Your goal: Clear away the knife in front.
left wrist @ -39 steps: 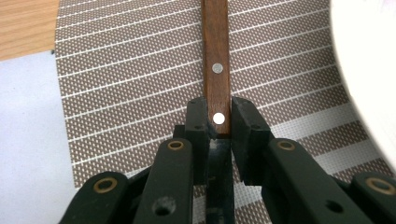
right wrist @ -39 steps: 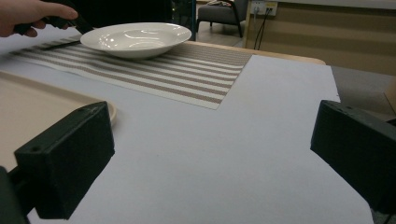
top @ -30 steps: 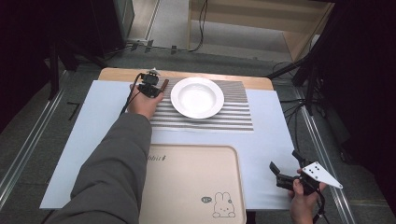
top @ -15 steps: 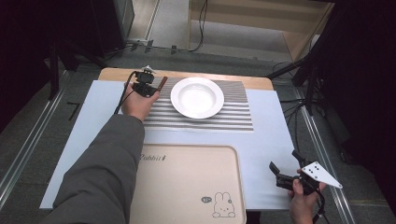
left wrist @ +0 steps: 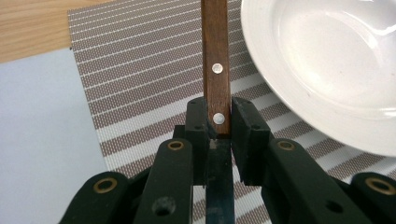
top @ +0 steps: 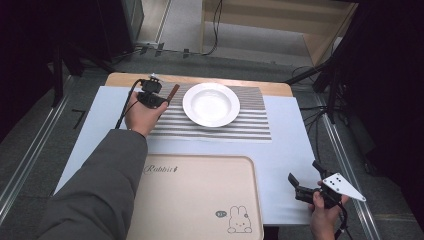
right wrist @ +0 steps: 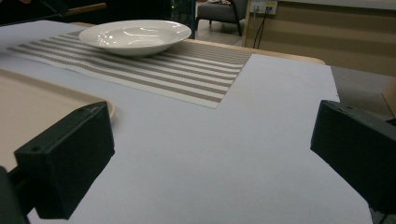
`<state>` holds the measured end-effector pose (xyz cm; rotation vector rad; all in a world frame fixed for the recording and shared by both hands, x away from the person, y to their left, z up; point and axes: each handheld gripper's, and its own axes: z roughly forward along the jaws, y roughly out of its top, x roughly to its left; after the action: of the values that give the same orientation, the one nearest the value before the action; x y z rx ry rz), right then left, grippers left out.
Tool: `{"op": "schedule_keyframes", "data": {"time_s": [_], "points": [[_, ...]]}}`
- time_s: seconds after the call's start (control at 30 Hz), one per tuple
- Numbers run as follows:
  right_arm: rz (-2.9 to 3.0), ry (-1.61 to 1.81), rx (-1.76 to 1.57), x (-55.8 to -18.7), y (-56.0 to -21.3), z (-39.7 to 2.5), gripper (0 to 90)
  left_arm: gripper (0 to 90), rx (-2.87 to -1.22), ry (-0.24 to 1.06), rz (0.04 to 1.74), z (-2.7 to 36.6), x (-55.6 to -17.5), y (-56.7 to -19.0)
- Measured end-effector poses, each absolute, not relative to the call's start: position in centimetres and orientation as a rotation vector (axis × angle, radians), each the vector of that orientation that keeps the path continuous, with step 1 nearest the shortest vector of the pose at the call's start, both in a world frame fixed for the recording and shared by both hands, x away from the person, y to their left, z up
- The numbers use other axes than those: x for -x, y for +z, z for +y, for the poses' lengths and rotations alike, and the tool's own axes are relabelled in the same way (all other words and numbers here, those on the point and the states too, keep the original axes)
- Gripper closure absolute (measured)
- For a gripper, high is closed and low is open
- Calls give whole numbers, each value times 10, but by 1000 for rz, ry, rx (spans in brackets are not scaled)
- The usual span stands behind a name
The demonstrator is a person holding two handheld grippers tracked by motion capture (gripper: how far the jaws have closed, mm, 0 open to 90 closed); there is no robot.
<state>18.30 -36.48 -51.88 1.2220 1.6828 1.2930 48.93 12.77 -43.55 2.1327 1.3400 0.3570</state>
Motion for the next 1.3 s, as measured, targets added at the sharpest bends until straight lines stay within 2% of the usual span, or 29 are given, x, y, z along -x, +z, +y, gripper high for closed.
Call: {"op": "schedule_keyframes", "data": {"time_s": [0.9,1.3], "points": [[1686,1286,-1219,-183,-519,-364,0,774,-2180,333,1221,126,-430,-428],[1687,1285,-1217,-183,-519,-364,0,774,-2162,303,1184,138,-400,-425]]}}
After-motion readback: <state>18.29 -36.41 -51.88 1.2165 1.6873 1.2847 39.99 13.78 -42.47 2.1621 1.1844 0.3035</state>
